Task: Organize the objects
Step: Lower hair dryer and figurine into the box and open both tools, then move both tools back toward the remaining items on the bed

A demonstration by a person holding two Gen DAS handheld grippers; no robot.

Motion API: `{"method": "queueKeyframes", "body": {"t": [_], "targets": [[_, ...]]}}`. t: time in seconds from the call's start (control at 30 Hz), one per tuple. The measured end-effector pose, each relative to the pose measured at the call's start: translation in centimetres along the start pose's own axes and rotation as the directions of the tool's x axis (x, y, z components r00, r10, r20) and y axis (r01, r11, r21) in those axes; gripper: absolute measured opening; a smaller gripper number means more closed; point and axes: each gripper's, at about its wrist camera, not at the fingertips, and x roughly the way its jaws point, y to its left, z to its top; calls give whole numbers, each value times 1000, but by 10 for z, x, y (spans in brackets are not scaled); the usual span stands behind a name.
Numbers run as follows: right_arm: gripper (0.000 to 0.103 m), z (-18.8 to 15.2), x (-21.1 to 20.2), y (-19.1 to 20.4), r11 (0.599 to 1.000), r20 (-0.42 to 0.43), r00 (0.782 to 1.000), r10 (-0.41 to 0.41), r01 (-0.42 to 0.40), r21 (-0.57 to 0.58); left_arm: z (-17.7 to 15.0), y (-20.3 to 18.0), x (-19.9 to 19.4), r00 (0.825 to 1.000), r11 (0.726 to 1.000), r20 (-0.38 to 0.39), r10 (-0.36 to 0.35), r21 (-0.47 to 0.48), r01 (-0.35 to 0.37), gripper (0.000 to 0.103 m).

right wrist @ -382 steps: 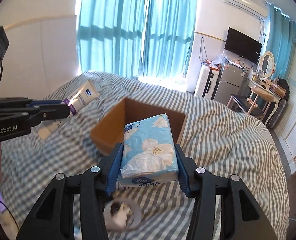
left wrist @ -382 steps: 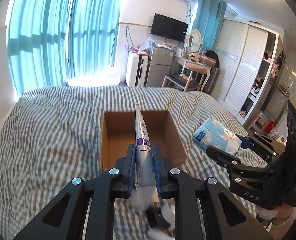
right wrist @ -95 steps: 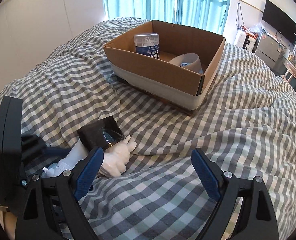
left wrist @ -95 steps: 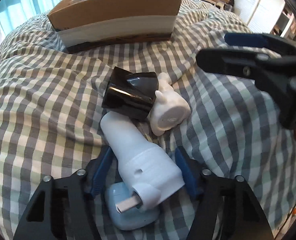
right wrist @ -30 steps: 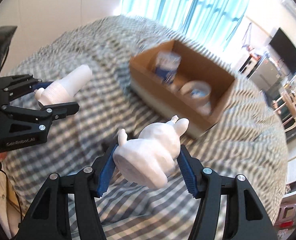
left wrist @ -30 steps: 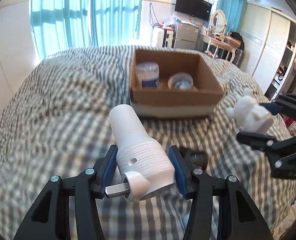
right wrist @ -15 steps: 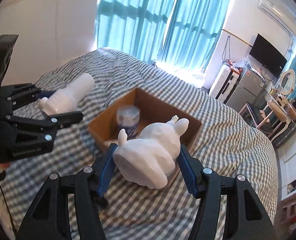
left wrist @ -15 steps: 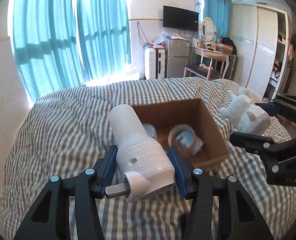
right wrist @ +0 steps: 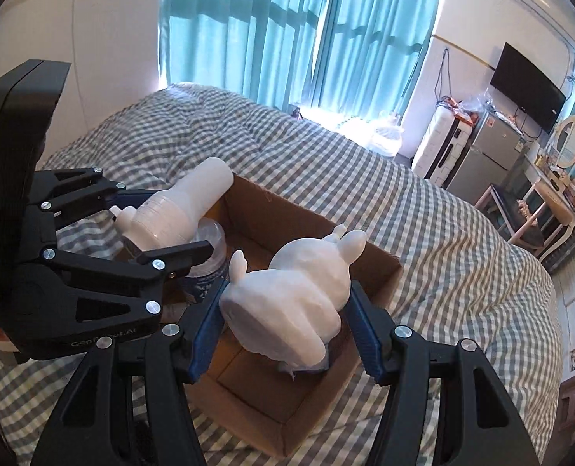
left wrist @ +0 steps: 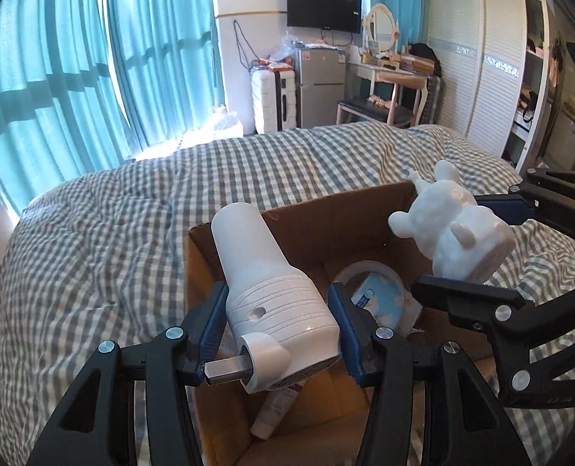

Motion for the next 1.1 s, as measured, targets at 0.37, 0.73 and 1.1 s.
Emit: {"method": "queueKeyframes", "body": {"t": [0.37, 0.73, 1.1], "targets": [[60, -16, 38, -11, 1000, -40, 999, 20, -21, -4, 0, 2, 28, 1000, 998, 17, 3, 59, -4, 53], [74, -11, -37, -23, 998, 69, 998, 0, -5, 61, 7, -8, -12, 992, 987, 79, 103, 115, -112, 92], [79, -26, -136, -4, 999, 127, 991, -37, 32, 44, -6, -9, -110, 975, 979, 97, 199, 24, -203, 99]]}}
